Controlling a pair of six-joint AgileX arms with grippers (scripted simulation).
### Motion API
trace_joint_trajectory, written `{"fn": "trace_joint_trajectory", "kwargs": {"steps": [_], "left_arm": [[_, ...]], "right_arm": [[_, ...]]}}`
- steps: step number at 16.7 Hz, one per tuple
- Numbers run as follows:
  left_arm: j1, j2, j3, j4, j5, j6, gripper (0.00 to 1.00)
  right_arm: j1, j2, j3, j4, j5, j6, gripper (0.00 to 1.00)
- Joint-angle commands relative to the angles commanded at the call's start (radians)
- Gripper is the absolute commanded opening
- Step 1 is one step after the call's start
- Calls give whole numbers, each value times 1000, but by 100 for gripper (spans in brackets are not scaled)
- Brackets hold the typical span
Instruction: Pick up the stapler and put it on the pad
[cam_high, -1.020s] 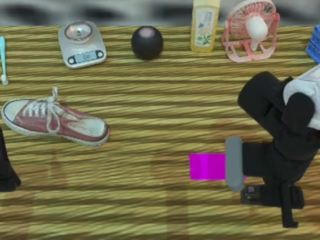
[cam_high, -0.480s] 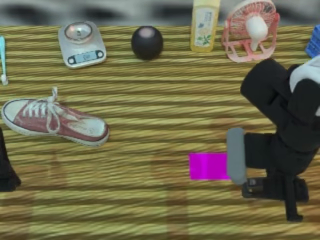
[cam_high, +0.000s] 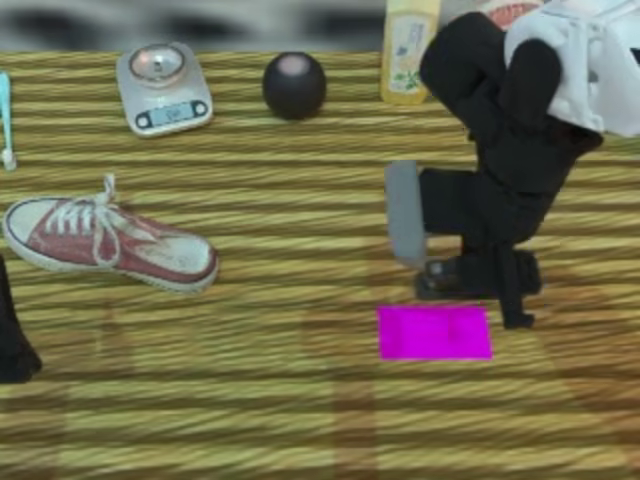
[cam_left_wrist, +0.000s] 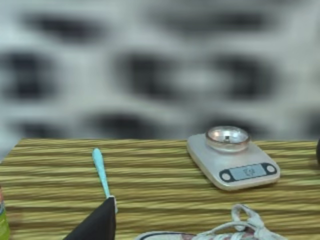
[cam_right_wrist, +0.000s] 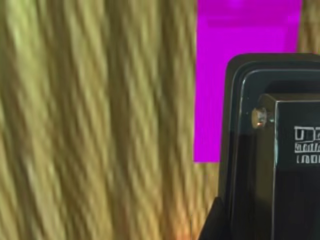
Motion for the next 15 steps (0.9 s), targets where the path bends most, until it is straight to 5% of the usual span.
{"fn": "trace_joint_trajectory", "kwargs": {"steps": [9,15], "left_arm": [[0,0,0,0,0,0,100],[0,0,0,0,0,0,100]], "right_arm": [[-5,66,79,7,-9,-31,0],[-1,156,-57,239,-9,-20,0]]}}
